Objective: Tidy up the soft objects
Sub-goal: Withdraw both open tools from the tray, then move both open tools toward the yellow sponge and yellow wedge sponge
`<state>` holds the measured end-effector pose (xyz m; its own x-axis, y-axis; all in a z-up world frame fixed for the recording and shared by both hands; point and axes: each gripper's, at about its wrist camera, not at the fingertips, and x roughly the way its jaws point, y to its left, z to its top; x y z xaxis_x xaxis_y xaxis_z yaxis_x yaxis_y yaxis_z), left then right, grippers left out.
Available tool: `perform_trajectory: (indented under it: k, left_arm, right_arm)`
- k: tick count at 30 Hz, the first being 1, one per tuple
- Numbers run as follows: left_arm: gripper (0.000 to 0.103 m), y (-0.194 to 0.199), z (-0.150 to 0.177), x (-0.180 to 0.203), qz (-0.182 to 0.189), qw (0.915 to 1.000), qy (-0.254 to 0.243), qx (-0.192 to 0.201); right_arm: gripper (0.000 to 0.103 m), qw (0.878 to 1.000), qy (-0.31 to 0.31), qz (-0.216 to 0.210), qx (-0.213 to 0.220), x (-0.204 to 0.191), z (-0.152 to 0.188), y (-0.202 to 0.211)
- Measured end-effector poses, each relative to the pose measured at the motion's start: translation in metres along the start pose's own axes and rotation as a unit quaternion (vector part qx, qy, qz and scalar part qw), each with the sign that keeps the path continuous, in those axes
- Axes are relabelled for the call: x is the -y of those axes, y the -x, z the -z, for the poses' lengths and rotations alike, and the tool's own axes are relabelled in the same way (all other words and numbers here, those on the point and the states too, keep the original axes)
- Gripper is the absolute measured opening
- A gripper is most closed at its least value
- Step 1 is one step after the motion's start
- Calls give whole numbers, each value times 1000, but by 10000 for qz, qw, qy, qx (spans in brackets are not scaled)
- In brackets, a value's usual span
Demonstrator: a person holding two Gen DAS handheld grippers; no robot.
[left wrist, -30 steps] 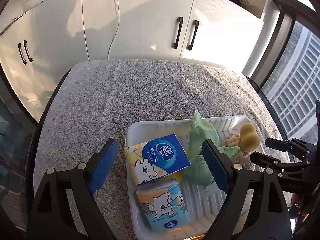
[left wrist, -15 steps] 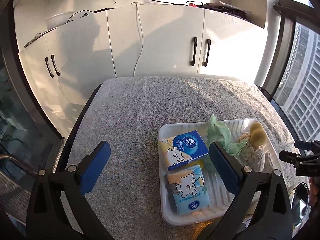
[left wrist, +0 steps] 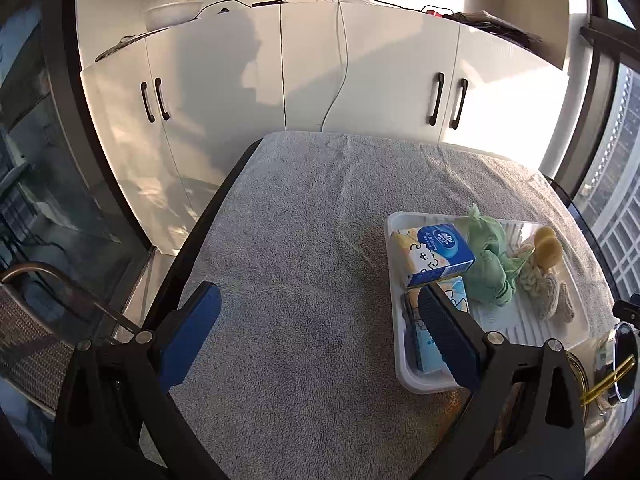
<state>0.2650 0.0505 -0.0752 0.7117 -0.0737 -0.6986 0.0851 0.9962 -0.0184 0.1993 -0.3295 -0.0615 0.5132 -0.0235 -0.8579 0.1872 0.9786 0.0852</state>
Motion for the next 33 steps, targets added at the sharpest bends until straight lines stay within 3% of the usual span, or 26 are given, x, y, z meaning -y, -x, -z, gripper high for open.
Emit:
perform_trajectory:
  k: [16,25,33]
  left_arm:
    - [100,20,73,-72,-205,9978,519,-370]
    - [100,56,128,-66,-106,9987,198,-451]
    - [100,85,163,-33,381,9972,-191,-612]
  right_arm:
    - [95,9988,-434,208,-63,59,67,24]
    - [95,9988,-440,182,-124,64,124,42]
    - [95,9998,-39,100,-186,30,175,61]
